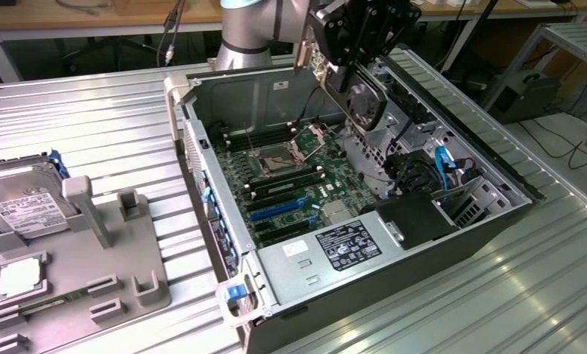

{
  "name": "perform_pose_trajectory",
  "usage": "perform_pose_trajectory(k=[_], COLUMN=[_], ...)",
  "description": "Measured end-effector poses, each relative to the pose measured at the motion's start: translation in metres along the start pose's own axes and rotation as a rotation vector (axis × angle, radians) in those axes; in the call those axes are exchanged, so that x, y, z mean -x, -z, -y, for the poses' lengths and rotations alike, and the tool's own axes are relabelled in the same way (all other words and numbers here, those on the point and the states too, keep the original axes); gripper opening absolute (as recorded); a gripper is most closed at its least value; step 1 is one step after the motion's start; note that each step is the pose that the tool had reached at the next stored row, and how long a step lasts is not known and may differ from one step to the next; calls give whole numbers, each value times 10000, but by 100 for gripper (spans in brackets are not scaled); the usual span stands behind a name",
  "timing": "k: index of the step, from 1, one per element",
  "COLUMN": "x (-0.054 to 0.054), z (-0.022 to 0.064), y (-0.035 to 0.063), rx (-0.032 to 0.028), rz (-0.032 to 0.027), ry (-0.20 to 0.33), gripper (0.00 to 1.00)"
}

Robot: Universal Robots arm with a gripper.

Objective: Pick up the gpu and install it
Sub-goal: 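Insert the gpu into the slot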

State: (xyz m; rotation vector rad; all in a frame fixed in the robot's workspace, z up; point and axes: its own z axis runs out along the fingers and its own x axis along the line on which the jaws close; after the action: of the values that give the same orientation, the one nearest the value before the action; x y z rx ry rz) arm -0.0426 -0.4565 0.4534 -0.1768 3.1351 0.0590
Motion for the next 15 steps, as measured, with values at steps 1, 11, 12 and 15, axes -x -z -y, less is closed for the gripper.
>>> perform_pose_trajectory(k=[1,11,12,15], x=[0,0,0,0], z=[0,0,0,0], y=[0,0,0,0], rx=[5,13,13,13], rz=[-1,-27,-29,-36], ry=[55,743,822,983], gripper=[28,28,28,28])
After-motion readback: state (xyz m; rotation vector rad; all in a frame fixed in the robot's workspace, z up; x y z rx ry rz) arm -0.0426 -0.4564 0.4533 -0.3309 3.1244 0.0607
